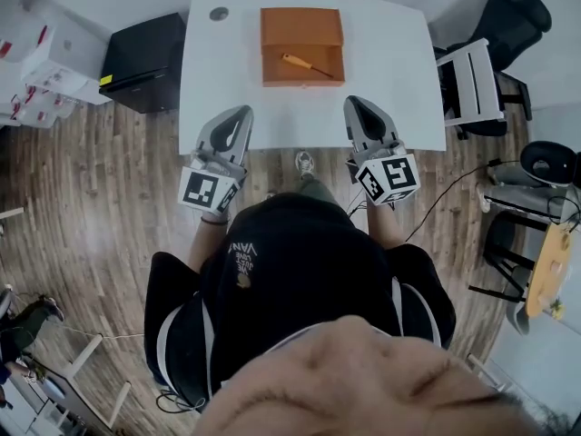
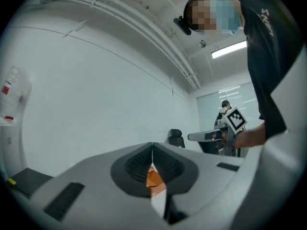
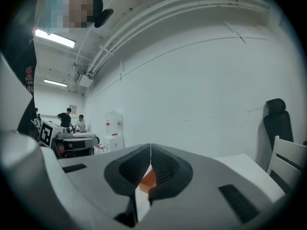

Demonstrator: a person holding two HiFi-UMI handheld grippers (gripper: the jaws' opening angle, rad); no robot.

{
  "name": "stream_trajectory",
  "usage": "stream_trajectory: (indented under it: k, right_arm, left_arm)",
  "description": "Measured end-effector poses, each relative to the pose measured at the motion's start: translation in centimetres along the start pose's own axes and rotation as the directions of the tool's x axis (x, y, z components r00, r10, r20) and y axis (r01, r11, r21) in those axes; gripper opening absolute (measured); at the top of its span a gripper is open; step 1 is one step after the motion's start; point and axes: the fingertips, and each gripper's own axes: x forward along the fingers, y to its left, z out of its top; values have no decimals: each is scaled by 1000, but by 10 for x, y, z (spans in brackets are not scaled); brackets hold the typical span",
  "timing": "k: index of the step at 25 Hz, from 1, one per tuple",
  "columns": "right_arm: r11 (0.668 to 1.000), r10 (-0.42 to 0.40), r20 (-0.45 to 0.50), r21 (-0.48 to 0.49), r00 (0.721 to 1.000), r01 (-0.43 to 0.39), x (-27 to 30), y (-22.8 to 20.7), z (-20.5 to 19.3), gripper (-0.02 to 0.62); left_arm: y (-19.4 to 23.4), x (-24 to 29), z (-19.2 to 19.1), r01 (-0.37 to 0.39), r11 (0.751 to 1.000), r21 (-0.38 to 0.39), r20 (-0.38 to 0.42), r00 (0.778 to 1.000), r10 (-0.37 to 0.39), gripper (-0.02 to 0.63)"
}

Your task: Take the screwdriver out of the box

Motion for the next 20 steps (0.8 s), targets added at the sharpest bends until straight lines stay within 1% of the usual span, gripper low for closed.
stream_trajectory:
  k: [11, 20]
  right_arm:
    - [996, 68, 10, -55, 998, -67, 50, -41, 15, 12]
    - [983, 157, -16, -95, 987, -158, 91, -59, 14, 12]
  left_arm:
    - [20, 44, -2, -63, 998, 7, 1, 998, 63, 15]
    - [35, 64, -3, -142, 990, 15, -2, 990, 142, 15]
